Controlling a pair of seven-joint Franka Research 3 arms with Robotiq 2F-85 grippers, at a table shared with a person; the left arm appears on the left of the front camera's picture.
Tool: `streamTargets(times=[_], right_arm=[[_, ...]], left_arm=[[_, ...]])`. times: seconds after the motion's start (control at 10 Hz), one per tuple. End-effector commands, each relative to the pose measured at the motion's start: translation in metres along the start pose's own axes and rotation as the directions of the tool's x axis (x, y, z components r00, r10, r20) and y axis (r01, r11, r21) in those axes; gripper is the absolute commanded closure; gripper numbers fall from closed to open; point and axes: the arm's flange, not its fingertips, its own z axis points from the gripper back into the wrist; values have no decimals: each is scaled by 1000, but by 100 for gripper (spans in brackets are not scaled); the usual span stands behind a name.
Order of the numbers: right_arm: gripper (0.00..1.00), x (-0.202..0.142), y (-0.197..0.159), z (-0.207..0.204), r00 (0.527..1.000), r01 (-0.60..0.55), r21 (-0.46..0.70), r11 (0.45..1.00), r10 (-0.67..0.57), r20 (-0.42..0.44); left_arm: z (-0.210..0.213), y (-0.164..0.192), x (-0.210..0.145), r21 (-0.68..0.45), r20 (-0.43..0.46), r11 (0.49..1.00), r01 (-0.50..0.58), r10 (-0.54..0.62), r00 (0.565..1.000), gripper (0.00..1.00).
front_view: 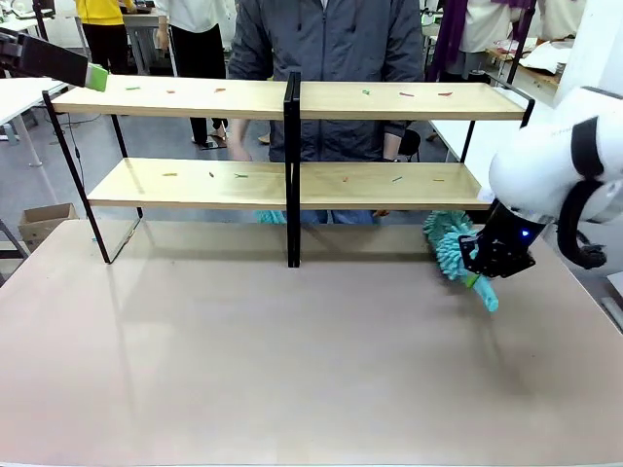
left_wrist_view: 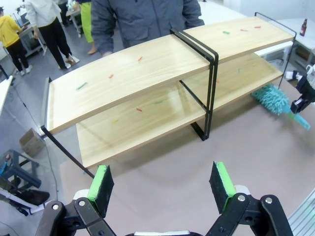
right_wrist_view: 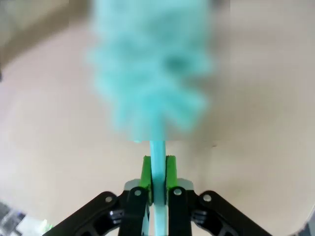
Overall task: Clean the shelves.
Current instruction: Clean a randomly selected level of the Shelf with the Duster.
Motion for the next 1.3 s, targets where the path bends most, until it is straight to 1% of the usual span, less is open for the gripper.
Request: streamTargets(times=[0.0, 0.1, 0.2, 0.3, 0.4, 0.6, 0.8, 0.9, 1.1, 1.2], right_arm=[[88, -15, 9, 4, 997, 73, -191, 979, -67, 41], [88, -15, 8, 3, 997, 76, -188, 979, -73, 24], [88, -16, 8, 5, 997, 49, -169, 984, -39, 62], [88, -18, 10, 7, 996, -3, -123, 992, 14, 90], [88, -20, 13, 8, 995, -44, -95, 994, 52, 83], [88, -25, 14, 8, 995, -99, -8, 995, 99, 11], [88, -36, 4, 22, 980, -139, 116, 983, 153, -124], [88, -43, -10, 36, 974, -142, 163, 976, 167, -152], [88, -62, -39, 65, 965, -148, 240, 960, 193, -178], [88, -73, -58, 85, 948, -160, 314, 936, 234, -215]], left_arm=[[-1, 0, -2, 0, 6, 1000, -3, 3, 1000, 0], [-1, 0, -2, 0, 6, 1000, -3, 3, 1000, 0], [-1, 0, -2, 0, 6, 1000, -3, 3, 1000, 0], [-1, 0, -2, 0, 6, 1000, -3, 3, 1000, 0], [-1, 0, -2, 0, 6, 1000, -3, 3, 1000, 0], [-1, 0, -2, 0, 6, 1000, -3, 3, 1000, 0], [-1, 0, -2, 0, 6, 1000, -3, 3, 1000, 0], [-1, 0, -2, 0, 6, 1000, -3, 3, 1000, 0], [-1, 0, -2, 0, 6, 1000, -3, 3, 1000, 0], [-1, 0, -2, 0, 6, 1000, -3, 3, 1000, 0]])
